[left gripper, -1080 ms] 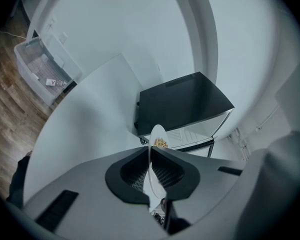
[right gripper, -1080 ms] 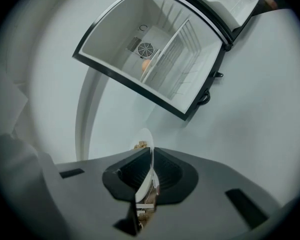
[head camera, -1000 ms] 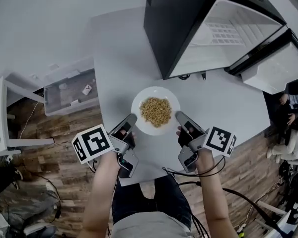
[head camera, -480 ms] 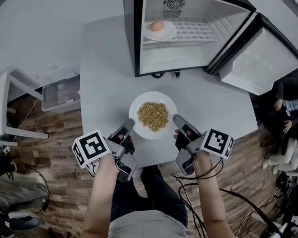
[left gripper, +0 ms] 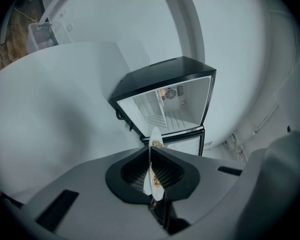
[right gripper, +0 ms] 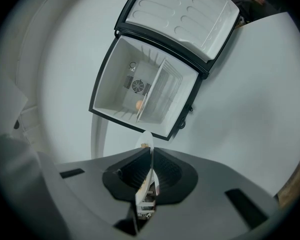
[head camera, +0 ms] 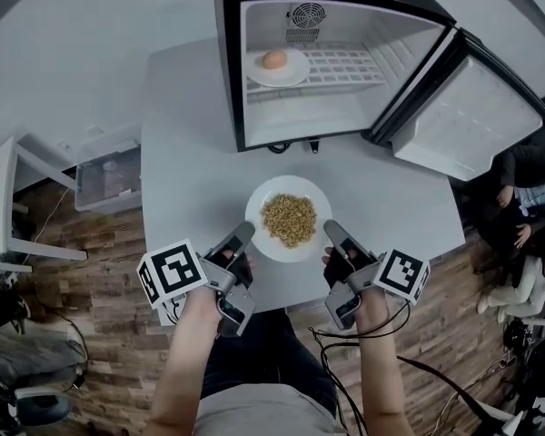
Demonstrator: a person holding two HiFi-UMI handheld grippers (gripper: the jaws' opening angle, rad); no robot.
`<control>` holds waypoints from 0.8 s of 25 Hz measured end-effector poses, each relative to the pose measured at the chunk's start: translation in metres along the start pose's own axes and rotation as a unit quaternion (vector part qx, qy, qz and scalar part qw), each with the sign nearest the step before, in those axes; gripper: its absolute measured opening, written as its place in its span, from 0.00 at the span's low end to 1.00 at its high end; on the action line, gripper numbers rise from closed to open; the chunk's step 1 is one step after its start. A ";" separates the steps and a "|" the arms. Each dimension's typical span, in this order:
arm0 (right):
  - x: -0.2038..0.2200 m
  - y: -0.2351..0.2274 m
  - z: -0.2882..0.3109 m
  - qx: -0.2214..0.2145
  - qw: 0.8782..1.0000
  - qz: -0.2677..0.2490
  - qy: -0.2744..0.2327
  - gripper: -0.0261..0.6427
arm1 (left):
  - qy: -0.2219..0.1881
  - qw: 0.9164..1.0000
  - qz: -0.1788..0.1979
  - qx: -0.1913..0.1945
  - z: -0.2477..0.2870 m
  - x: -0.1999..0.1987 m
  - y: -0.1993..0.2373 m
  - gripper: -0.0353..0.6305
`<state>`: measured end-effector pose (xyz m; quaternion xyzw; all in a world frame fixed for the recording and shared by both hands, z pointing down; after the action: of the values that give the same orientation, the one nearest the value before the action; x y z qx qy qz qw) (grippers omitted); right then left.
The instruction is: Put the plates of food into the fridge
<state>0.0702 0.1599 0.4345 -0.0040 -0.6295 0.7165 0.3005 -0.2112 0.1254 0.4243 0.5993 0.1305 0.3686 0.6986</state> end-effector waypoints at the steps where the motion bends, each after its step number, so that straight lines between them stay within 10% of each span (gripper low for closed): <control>1: -0.001 0.001 0.002 0.000 1.000 0.002 -0.003 0.08 | 0.002 1.000 -0.001 0.002 0.003 -0.003 0.000 0.09; 20: -0.038 0.017 0.050 -0.011 0.999 0.019 -0.033 0.08 | 0.007 0.999 -0.024 0.037 0.049 -0.047 -0.020 0.08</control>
<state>0.0745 0.0978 0.4150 0.0043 -0.6469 0.7146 0.2660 -0.2062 0.0575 0.4053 0.6184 0.1636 0.3509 0.6838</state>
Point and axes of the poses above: the fingertips, and each gripper's own axes: z forward along the fingers, y to its left, x out of its underside, the point moved 10 cm from there along -z, backward along the fingers, and after that the axes turned 10 degrees about -y, right-handed, at the moved point
